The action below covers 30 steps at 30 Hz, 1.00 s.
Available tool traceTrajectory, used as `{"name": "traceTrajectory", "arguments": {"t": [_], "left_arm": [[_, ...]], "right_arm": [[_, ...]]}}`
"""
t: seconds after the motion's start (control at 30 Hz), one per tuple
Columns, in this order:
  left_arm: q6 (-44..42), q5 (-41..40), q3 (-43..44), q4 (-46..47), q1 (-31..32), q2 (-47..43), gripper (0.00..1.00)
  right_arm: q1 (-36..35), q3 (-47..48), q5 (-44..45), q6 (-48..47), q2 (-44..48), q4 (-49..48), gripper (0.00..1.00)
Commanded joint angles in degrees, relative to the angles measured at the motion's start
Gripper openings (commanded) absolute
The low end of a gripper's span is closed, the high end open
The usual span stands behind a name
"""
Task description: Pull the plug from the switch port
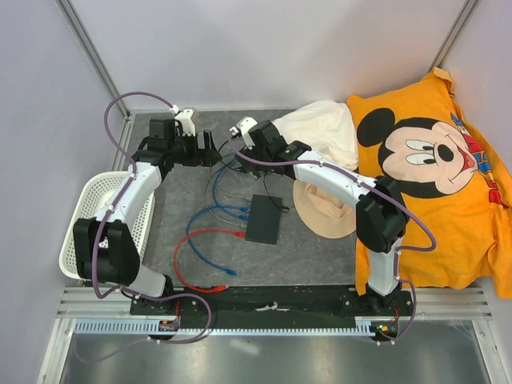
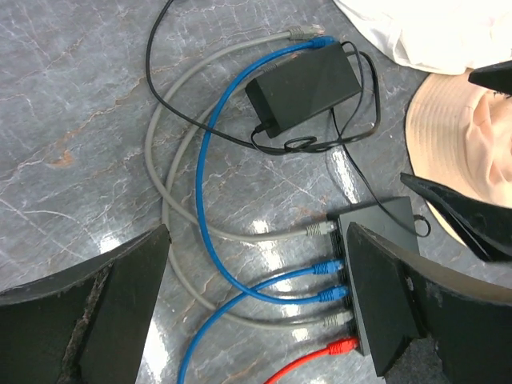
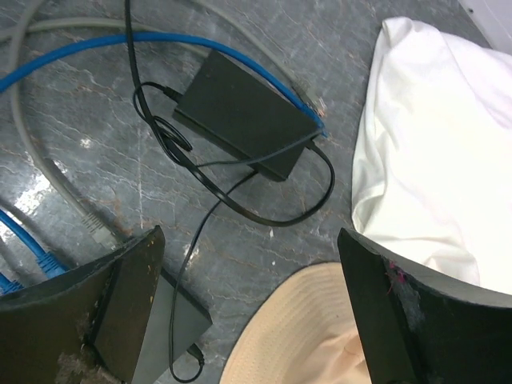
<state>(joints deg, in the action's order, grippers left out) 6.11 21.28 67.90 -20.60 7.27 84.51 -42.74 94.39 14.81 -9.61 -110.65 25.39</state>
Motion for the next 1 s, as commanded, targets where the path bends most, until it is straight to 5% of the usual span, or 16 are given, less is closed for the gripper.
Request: {"name": "traceTrajectory", "arguments": {"t": [0.0,0.27,0.47,0.5,0.57,0.63,0.73,0.97], "left_arm": [[3.9,1.0,3.3,4.0,0.4,3.5,0.99],[6.9,1.9,7.1,4.1,0.9,7.0,0.99],[5.1,1.1,5.8,4.1,0.9,5.4,0.99],[4.8,0.9,5.8,4.0,1.0,5.3,0.99],[4.3,0.5,5.7,4.0,1.0,5.7,0.99],[4.1,0.0,5.4,4.0,0.9,5.8,0.99],[5.3,-0.9,4.4,3.4,0.9,5.8,0.98],[11.1,0.3,-2.0,5.0,-0.9,3.7,0.98]], "right_arm": [[0.9,4.7,-3.0,-2.3,-0.9,1.2,0.98],[1.9,2.8,-3.3,-9.1,-0.3,4.8,0.98],[3.5,5.4,-18.0,-11.5,-1.9,13.2,0.96],[3.9,5.8,-19.5,-11.9,-2.5,14.1,0.91],[3.9,6.5,-22.0,-13.5,-4.4,15.7,0.57],[3.9,7.0,-23.2,-13.7,-6.6,16.4,0.10],[3.5,7.7,-28.1,-15.3,-8.9,18.2,0.00],[1.3,3.0,-32.9,-15.9,-9.1,18.1,0.00]]}}
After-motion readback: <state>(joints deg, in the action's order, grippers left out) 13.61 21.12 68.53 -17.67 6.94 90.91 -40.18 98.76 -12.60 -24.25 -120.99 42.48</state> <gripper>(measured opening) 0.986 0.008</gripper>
